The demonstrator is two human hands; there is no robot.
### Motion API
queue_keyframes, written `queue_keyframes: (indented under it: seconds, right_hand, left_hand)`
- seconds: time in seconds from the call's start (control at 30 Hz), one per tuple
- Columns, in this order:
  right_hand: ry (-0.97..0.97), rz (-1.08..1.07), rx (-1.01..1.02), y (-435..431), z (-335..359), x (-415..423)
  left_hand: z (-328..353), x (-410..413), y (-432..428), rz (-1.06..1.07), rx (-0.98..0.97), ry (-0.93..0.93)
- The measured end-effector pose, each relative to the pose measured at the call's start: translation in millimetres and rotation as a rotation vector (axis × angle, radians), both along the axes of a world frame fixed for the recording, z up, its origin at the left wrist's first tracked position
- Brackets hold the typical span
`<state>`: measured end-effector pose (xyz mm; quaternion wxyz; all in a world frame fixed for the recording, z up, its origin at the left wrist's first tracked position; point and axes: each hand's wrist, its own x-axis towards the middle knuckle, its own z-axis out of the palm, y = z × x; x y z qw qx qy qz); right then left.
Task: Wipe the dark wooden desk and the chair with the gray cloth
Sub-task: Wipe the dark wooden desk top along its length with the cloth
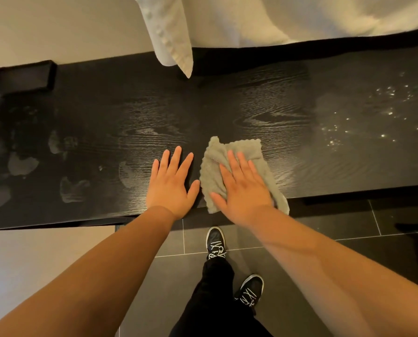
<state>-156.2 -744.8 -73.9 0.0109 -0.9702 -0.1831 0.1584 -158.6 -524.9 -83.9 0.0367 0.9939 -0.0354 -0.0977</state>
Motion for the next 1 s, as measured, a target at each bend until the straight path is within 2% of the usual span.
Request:
queue_keyframes:
  seconds: [0.07, 0.17, 0.3, 0.43, 0.53, 0.7, 0.83, 0.93, 1.0]
  right_hand:
    - [-0.015, -0.003, -0.016, -39, -1, 8]
    - [-0.057, -0.139, -0.061, -95, 2, 16]
    - [-0.022, -0.249, -0.062, -75, 3, 11]
    - [0.012, -0.029, 0.000, -44, -2, 3]
    - [0.001, 0.064, 0.017, -81, 1, 13]
    - [-0.043, -0.100, -0.034, -151, 1, 22]
    - [-0.031, -0.230, 0.005, -109, 1, 15]
    - [0.030, -0.049, 0.050, -61, -4, 1]
    - [0.063, 0.067, 0.076, -60, -6, 1]
  left_hand:
    - [1, 0, 0, 0.001, 0.004, 0.007]
    - [1, 0, -1, 0.002, 0.014, -0.007]
    - [1, 1, -2, 0.005, 0.017, -0.006]
    - [2, -1, -1, 0.000, 0.017, -0.001]
    - [2, 2, 0, -0.001, 0.021, -0.007]
    - [2, 0, -2, -0.002, 0.015, -0.010]
    - [2, 3, -2, 0.001, 0.018, -0.010]
    - [1, 1, -1, 0.005, -0.001, -0.013]
    - [-1, 0, 1, 0.002, -0.005, -0.015]
